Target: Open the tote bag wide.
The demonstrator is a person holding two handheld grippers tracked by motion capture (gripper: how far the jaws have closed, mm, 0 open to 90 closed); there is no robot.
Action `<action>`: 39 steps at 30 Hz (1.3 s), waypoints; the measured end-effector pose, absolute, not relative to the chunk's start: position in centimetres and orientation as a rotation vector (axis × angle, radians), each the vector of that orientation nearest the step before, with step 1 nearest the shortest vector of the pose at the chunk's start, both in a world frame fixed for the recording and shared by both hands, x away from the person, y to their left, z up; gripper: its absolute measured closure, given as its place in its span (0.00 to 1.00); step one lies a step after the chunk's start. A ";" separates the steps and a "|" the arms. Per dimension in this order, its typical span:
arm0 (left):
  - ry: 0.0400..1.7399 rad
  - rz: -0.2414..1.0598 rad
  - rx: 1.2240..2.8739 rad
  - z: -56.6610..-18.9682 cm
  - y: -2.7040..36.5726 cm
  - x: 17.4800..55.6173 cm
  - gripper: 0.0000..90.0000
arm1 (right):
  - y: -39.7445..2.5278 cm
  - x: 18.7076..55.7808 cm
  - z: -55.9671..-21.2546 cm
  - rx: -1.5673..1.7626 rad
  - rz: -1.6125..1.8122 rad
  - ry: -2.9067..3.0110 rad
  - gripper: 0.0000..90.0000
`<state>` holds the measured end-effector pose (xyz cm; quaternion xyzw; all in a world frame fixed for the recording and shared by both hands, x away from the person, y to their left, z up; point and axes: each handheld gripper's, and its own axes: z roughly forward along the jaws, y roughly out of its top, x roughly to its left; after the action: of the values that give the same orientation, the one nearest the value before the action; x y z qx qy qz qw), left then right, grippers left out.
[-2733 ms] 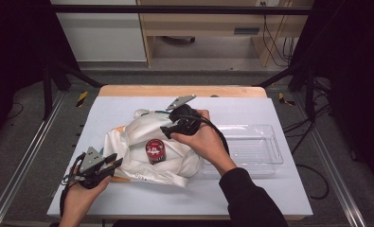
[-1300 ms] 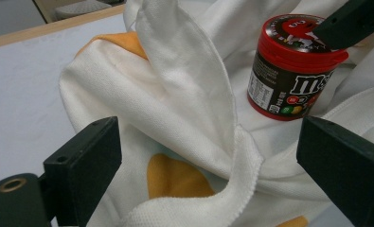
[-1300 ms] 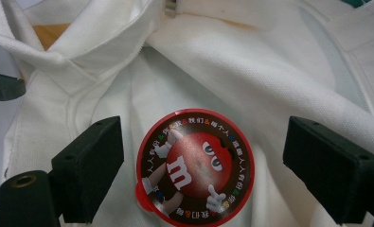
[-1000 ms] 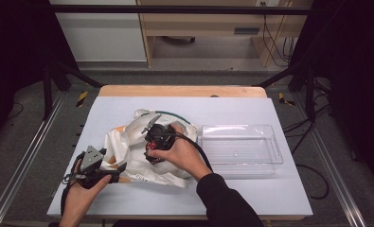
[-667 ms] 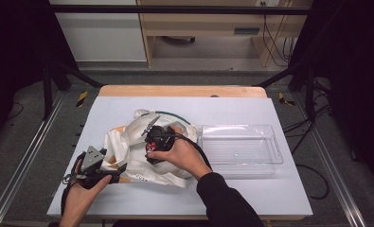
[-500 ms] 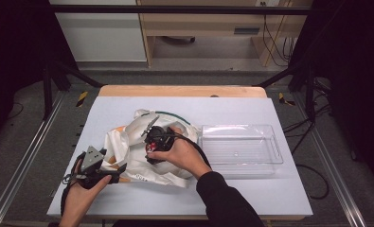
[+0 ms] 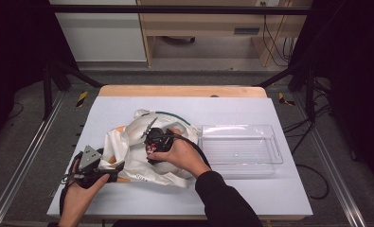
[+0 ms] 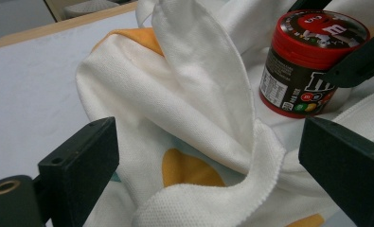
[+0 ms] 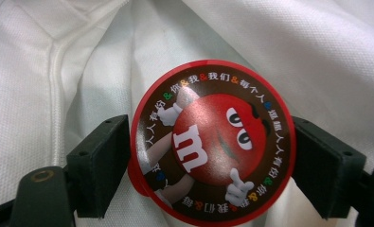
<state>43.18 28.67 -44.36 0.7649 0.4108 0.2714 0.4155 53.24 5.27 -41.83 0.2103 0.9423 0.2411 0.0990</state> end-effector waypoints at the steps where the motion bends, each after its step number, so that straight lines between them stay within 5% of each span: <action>1: 1.032 0.682 1.921 -44.4 28.7 43.2 0.06 | 5.3 53.2 -41.9 0.619 0.712 2.789 0.23; 28: 1.030 0.675 1.937 -44.6 28.6 43.2 0.07 | 5.1 53.4 -41.7 0.665 0.687 2.804 0.29; 39: 1.029 0.686 1.920 -44.5 28.6 43.1 0.06 | 3.9 52.4 -38.4 0.649 0.767 2.733 0.29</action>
<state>43.11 28.64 -44.45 0.7646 0.4097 0.2731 0.4160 52.37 3.93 -38.45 0.2216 0.9324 0.2617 0.1147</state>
